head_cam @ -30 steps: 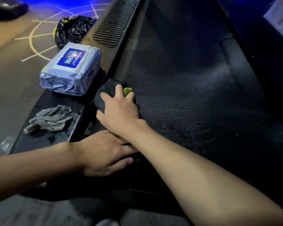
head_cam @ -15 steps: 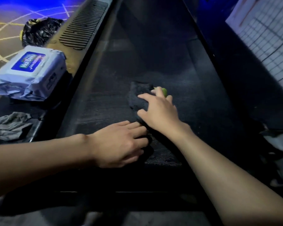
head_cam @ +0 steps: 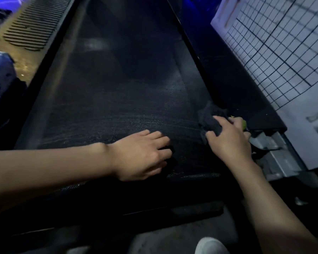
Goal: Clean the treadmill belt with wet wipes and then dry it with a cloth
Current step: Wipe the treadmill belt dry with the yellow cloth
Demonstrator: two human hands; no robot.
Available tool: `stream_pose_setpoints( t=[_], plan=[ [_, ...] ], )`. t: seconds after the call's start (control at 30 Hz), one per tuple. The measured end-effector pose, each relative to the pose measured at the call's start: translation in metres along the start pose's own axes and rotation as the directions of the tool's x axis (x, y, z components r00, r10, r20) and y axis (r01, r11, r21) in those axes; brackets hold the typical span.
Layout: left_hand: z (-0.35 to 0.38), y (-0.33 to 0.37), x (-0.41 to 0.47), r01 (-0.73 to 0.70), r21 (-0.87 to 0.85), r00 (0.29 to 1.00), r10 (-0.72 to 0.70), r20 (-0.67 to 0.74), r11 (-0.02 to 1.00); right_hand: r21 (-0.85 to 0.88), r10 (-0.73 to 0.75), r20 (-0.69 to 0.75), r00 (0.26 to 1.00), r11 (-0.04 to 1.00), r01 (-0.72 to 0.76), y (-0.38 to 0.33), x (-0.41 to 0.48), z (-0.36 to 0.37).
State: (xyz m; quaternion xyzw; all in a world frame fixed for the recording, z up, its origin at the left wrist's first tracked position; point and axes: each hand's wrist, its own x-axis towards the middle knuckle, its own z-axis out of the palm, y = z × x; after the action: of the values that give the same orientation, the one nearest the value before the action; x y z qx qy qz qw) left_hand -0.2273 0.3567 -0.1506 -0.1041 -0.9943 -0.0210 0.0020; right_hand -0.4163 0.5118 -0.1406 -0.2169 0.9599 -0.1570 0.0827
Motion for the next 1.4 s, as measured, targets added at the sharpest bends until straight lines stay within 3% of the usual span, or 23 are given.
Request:
stream_pose_setpoints(
  t=[0.17, 0.37, 0.63, 0.9, 1.1, 1.23, 1.4],
  plan=[
    [0.003, -0.005, -0.027, -0.001, -0.027, 1.000, 0.000, -0.004, 1.000, -0.063, 0.017, -0.026, 1.000, 0.998, -0.019, -0.022, -0.006, 0.006],
    [0.001, -0.006, -0.068, 0.033, -0.024, 0.999, -0.032, 0.014, 0.999, -0.049, -0.221, 0.052, 0.974, 0.973, 0.224, -0.084, -0.039, 0.036],
    [-0.007, -0.010, -0.146, 0.160, -0.027, 0.983, -0.157, 0.089, 0.987, 0.009, -0.493, 0.146, 0.858, 0.868, 0.497, -0.180, -0.094, 0.070],
    [-0.019, -0.002, -0.215, 0.268, -0.022, 0.957, -0.263, 0.124, 0.963, 0.152, -0.707, 0.234, 0.667, 0.705, 0.693, -0.273, -0.158, 0.105],
    [-0.013, 0.002, -0.230, 0.318, -0.061, 0.944, -0.310, 0.113, 0.946, 0.229, -0.780, 0.257, 0.570, 0.623, 0.748, -0.270, -0.156, 0.110],
    [-0.012, 0.001, -0.209, 0.303, -0.036, 0.948, -0.298, 0.110, 0.952, 0.250, -0.745, 0.303, 0.594, 0.664, 0.705, -0.246, -0.137, 0.096],
    [-0.014, 0.002, -0.168, 0.212, 0.002, 0.974, -0.211, 0.083, 0.977, 0.197, -0.650, 0.268, 0.711, 0.760, 0.620, -0.198, -0.106, 0.078]
  ],
)
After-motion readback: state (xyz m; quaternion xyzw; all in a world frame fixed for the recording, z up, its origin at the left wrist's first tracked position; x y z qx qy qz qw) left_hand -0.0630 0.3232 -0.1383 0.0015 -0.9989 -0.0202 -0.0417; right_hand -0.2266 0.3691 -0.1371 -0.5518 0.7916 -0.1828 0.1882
